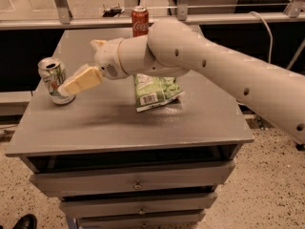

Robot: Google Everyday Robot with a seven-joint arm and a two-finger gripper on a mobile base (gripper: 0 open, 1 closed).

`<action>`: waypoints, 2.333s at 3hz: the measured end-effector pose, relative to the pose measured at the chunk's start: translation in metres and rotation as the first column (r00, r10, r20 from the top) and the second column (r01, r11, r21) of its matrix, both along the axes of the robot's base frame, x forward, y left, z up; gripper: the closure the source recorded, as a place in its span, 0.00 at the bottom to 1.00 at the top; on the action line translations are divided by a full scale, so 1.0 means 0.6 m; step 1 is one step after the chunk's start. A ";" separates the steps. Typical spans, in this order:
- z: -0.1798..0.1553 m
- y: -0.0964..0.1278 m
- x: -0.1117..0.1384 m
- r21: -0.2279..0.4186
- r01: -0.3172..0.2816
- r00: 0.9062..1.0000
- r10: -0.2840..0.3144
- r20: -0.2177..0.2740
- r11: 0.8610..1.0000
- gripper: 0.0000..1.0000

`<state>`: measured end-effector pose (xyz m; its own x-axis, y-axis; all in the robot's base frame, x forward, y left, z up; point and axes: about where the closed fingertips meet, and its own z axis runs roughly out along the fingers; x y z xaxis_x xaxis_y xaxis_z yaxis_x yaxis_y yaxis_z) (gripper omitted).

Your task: Move 7up can near coke can

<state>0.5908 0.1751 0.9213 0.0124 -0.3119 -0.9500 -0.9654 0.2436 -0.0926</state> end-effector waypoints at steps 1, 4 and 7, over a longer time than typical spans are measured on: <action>-0.019 0.064 0.001 0.039 -0.049 0.999 0.049 -0.002 0.998 0.00; -0.043 0.117 0.014 0.088 -0.080 0.997 0.078 0.025 0.993 0.47; 0.069 -0.080 0.099 0.155 0.101 0.988 -0.117 0.101 0.983 1.00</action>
Offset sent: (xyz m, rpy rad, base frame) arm -0.0077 0.1056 -0.0349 0.1051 0.0119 0.1417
